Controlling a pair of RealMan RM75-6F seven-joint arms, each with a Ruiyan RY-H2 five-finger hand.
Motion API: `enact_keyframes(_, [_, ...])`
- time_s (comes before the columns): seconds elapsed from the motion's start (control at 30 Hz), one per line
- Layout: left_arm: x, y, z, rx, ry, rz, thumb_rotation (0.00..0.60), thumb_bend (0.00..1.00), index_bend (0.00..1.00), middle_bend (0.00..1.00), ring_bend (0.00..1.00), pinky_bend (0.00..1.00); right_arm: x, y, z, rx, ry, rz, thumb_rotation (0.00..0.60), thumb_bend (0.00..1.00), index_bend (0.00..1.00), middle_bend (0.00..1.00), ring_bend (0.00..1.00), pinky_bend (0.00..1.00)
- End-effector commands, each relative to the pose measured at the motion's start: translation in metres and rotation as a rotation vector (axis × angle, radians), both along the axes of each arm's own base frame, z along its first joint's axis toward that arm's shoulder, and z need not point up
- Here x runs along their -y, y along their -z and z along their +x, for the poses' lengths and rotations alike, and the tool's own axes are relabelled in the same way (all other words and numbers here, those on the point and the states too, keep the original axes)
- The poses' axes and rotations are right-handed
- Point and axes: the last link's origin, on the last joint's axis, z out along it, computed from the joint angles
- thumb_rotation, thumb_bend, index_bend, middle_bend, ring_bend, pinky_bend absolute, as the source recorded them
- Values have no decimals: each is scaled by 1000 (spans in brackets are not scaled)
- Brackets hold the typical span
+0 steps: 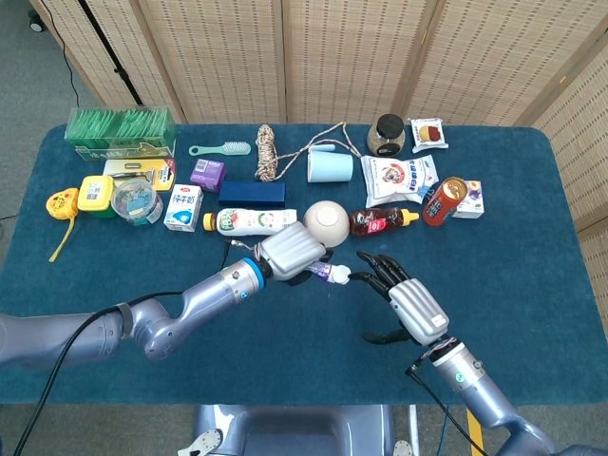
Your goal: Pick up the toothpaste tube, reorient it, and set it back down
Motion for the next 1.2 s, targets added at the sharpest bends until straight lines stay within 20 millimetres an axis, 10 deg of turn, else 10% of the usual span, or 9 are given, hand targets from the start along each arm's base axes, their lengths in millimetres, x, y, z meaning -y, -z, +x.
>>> enact_keyframes(0.03, [0,0,0,-3,4,-1,600,611,625,532,571,578,0,1,1,0,0,2,600,0,171,0,0,0])
enact_keyframes(1.2, [-1,2,1,13,1,10,600,610,625,532,571,578,3,8,-1,-24,15,29,600,0,178,0,0,0])
